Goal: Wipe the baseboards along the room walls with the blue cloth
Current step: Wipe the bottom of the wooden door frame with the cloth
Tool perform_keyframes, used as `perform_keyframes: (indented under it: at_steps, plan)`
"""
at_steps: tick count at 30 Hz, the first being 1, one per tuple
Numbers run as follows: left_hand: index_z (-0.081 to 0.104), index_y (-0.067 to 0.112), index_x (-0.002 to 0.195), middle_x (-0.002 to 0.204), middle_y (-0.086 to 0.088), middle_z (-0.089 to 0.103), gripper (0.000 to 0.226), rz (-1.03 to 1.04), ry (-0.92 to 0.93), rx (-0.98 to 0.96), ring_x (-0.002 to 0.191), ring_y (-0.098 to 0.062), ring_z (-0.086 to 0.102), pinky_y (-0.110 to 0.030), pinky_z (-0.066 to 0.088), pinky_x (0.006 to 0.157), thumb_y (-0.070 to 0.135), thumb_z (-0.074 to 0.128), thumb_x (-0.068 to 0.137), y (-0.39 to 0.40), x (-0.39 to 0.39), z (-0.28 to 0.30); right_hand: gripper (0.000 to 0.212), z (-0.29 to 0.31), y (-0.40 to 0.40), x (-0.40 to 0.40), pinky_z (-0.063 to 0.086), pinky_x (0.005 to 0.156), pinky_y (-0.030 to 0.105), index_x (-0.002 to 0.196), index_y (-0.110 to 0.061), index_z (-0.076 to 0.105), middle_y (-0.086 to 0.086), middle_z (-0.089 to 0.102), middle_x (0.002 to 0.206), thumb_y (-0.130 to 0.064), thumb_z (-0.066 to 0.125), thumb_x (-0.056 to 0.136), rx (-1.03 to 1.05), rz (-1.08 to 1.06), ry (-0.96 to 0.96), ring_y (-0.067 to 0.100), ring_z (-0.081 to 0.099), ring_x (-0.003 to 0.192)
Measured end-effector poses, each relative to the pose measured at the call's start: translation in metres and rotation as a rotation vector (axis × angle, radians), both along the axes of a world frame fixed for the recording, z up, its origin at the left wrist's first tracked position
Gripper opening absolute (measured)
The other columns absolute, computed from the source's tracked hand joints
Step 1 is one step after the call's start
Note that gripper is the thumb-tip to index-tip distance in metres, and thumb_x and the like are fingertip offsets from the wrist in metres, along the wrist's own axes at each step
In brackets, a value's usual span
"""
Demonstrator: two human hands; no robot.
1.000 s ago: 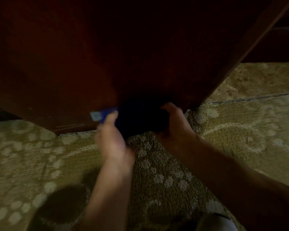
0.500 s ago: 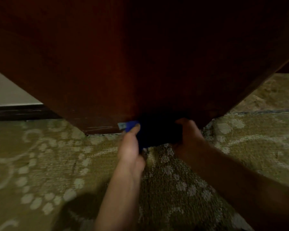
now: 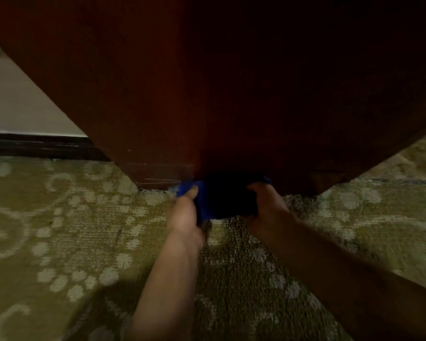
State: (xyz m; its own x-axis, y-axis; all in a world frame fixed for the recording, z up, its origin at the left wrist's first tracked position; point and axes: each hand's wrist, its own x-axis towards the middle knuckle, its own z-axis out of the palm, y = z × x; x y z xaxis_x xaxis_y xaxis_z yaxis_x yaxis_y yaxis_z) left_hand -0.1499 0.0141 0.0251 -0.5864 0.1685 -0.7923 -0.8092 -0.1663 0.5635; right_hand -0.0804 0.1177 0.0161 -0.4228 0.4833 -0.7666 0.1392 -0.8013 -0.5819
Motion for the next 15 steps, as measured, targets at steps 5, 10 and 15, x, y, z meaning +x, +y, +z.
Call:
perform_keyframes:
  at_steps: [5, 10, 15]
  plan:
    - [0.067, 0.013, 0.119, 0.104, -0.005, 0.078, 0.029, 0.099, 0.346, 0.118, 0.092, -0.020, 0.075, -0.027, 0.059, 0.066, 0.019, 0.064, 0.090, -0.017, -0.017, 0.051, 0.032, 0.059, -0.011, -0.016, 0.055, 0.079, 0.037, 0.128, -0.020, 0.055, 0.007, 0.062, 0.118, -0.021, 0.050, 0.096, -0.083, -0.049, 0.147, 0.027, 0.062, 0.104]
    - [0.067, 0.016, 0.119, 0.107, -0.005, 0.077, 0.026, 0.070, 0.295, 0.132, 0.095, -0.020, 0.075, -0.028, 0.058, 0.070, 0.020, 0.059, 0.095, -0.022, -0.027, 0.037, 0.040, 0.058, -0.020, -0.031, 0.055, 0.092, 0.043, 0.134, -0.019, 0.049, 0.011, 0.061, 0.122, -0.017, 0.053, 0.094, -0.065, 0.017, 0.151, 0.029, 0.063, 0.107]
    - [0.060, 0.013, 0.129, 0.123, -0.010, 0.070, 0.030, 0.004, 0.011, -0.007, 0.108, -0.025, 0.069, -0.033, 0.057, 0.075, 0.022, 0.051, 0.102, -0.020, -0.017, -0.035, 0.042, 0.002, -0.025, -0.029, 0.050, 0.100, 0.051, 0.136, -0.008, 0.040, 0.013, 0.058, 0.114, -0.010, 0.055, 0.097, 0.044, 0.059, -0.100, 0.031, 0.061, 0.106]
